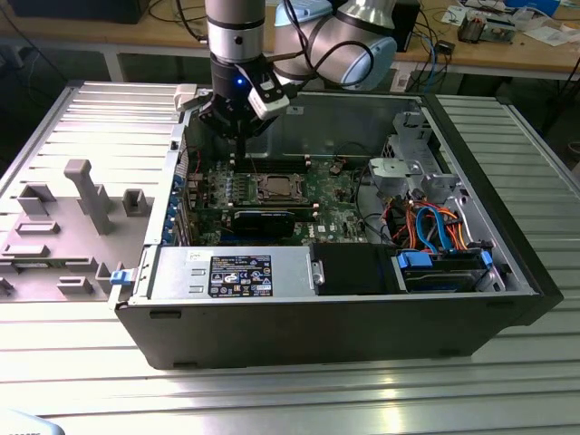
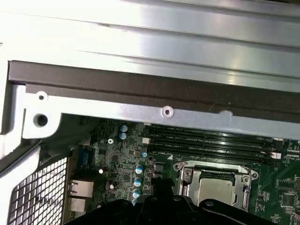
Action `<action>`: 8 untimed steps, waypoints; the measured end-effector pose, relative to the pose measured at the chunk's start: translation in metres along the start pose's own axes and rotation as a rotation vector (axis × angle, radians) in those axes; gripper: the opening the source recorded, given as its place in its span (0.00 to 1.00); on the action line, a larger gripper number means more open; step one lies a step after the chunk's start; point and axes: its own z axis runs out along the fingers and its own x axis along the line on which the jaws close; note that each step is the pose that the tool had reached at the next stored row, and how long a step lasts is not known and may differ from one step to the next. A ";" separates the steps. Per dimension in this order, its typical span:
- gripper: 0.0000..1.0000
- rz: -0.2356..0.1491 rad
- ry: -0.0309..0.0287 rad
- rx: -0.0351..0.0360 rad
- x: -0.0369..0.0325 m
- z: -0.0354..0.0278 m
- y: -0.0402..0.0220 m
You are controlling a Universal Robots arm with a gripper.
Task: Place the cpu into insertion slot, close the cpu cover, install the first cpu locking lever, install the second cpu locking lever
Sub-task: 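Install the first cpu locking lever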
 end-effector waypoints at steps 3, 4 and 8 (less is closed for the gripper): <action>0.11 0.000 -0.0029 -0.0225 -0.0004 0.0001 0.0026; 0.11 0.000 -0.0034 -0.0266 -0.0004 0.0002 0.0033; 0.11 0.000 -0.0034 -0.0279 -0.0006 0.0000 0.0049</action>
